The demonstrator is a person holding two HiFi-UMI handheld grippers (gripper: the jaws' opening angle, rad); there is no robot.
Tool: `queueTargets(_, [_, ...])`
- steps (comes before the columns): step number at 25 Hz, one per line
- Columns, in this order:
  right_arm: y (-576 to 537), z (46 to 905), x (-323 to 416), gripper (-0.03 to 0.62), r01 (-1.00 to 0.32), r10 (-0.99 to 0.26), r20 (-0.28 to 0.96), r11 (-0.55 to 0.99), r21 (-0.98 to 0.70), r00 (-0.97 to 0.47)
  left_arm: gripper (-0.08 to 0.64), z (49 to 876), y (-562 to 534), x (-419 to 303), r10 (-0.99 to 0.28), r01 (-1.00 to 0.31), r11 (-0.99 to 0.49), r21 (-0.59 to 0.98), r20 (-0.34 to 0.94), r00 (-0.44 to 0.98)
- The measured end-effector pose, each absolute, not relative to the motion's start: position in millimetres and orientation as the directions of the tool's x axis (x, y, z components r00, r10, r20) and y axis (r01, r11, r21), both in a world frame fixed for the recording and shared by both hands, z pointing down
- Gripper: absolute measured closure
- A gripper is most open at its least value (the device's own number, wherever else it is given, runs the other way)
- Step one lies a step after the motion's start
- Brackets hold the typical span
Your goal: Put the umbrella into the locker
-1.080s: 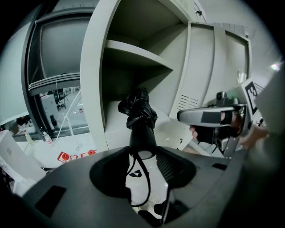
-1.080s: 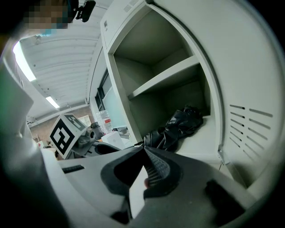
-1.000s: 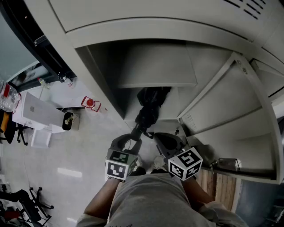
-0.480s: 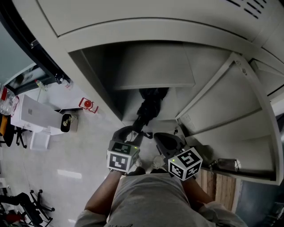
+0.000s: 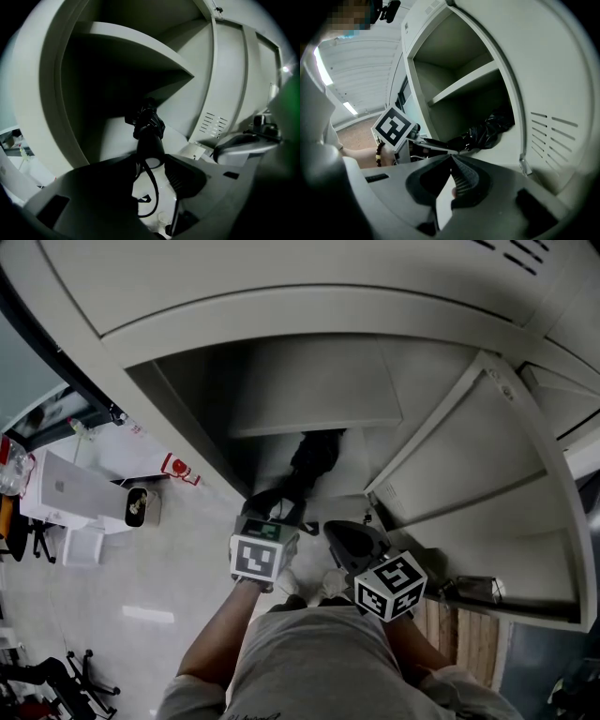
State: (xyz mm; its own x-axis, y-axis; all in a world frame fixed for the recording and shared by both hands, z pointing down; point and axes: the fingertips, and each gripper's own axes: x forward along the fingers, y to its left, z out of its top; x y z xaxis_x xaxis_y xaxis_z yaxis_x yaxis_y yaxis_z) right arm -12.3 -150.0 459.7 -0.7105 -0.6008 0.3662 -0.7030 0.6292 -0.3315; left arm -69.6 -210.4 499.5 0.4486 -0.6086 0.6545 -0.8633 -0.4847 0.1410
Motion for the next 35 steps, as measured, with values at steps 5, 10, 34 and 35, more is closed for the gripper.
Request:
queueTargets(5, [-151,460,-11,0.565,-0.703,-0.600,0.367,0.628,-0.334,-0.711,0.364,499,-221,-67,-0.613,-0.863,-0.486,0.135,0.652,0.447])
queueTargets(10, [-152,461,-12,0.565,-0.699,-0.595,0.369,0.632,-0.334,-0.714,0.364,502,-228,-66,-0.611,-0.866,-0.483,0.131,0.658,0.440])
queueTargets(34, [-147,465,-20,0.565,-0.685,-0.572,0.381,0.646,-0.336,-0.726,0.373,504,-206,-82,-0.614,-0.865,-0.496,0.079,0.673,0.413])
queueTargets(35, [-146,466,-21,0.565,-0.683,-0.569,0.383,0.648,-0.336,-0.728,0.383,501,-202,-83,-0.620,-0.866,-0.494,0.078,0.666,0.414])
